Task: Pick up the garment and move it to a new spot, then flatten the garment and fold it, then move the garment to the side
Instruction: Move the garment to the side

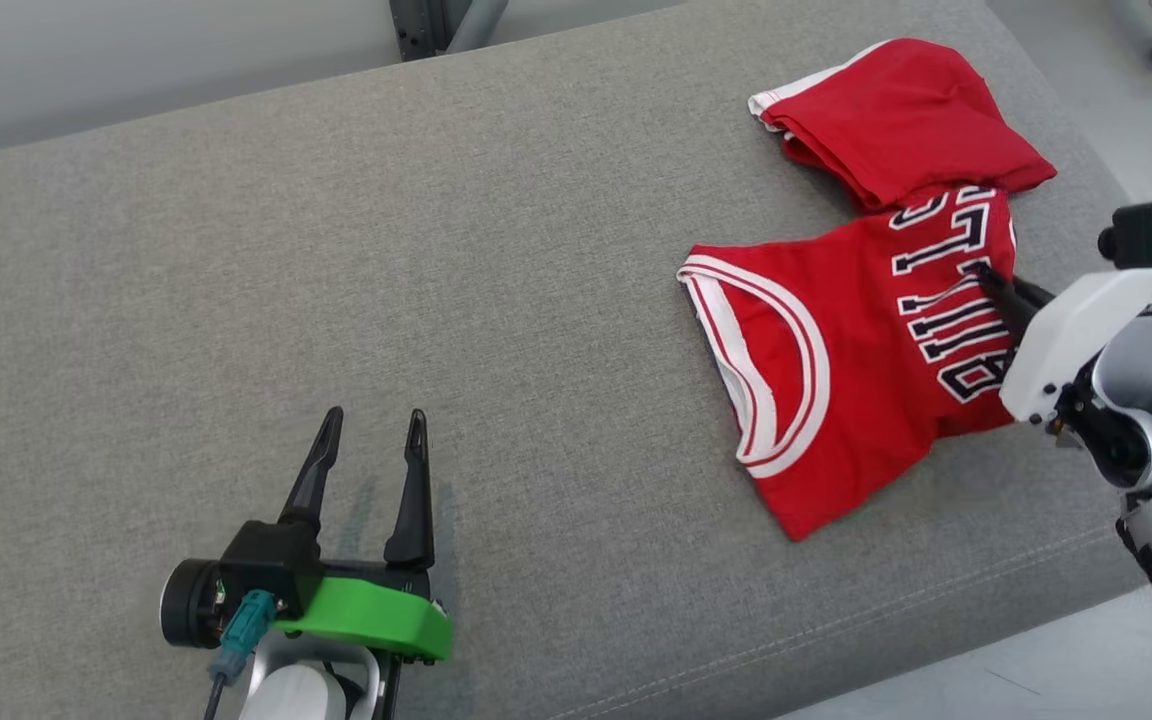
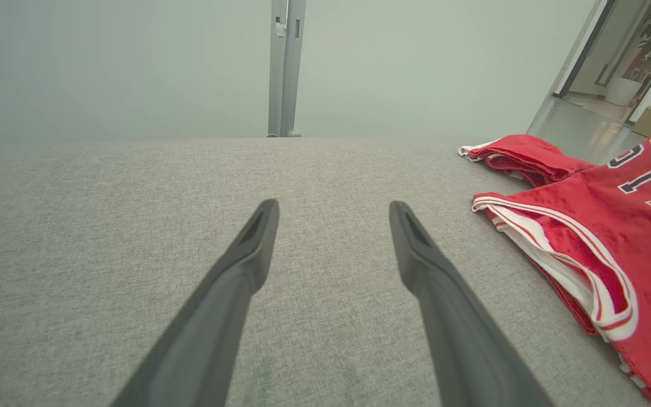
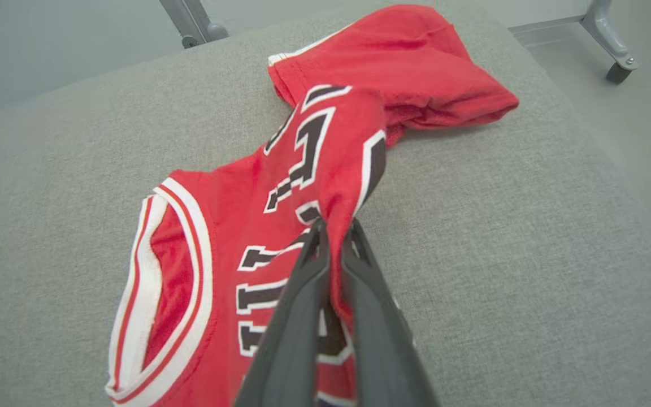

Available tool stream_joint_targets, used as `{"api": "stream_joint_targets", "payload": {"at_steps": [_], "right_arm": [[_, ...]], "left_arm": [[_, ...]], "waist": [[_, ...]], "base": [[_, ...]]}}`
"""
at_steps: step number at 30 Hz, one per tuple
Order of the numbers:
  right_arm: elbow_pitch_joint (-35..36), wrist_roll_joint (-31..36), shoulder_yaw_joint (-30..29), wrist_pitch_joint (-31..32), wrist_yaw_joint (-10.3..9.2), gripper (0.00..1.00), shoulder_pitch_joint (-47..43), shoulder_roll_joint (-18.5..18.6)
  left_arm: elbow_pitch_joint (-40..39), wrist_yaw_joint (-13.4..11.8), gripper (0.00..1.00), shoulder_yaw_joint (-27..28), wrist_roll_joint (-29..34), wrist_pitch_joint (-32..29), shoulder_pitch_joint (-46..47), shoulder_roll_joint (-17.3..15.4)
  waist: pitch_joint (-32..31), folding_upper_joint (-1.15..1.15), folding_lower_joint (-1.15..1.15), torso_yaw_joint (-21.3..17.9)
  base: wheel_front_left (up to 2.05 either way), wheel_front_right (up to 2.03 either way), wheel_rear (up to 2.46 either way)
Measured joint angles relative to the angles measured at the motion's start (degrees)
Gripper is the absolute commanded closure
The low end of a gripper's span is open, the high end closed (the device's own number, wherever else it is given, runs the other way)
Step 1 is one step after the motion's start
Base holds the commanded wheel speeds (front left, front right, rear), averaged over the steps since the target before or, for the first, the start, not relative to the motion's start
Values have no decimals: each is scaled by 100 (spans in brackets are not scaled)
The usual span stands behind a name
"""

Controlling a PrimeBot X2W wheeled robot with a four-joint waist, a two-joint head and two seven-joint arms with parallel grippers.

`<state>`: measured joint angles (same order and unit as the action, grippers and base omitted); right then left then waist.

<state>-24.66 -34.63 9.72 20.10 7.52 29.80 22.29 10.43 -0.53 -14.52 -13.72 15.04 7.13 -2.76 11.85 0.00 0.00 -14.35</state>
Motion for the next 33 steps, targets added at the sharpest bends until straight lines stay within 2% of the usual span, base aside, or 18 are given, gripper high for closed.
{"api": "stream_joint_targets", "payload": {"at_steps": [6,13,21,27,33], "right_arm": [[44,291,-51,286,0,100,712,-19],[-232,671,-278,504,0,100,1559,-124],[-654,1167,-698,459,0,100,2089,-96],[-942,1534,-1035,272,0,100,2374,97],[-1270,1925,-1406,240,0,100,2497,519]], "left_arm": [[-25,-48,0,-71,-69,0,-37,-1],[-47,-105,0,-130,-133,0,-31,-1],[-70,-119,0,-147,-137,0,9,-1],[-87,-100,0,-145,-86,0,89,-1],[-107,-62,0,-148,-4,-1,204,-1]], "waist": [[-60,0,0,231],[-29,0,0,561],[97,0,0,919],[346,0,0,1104],[617,0,0,1247]], "base": [[0,0,0],[0,0,0],[0,0,0],[0,0,0],[0,0,0]]}}
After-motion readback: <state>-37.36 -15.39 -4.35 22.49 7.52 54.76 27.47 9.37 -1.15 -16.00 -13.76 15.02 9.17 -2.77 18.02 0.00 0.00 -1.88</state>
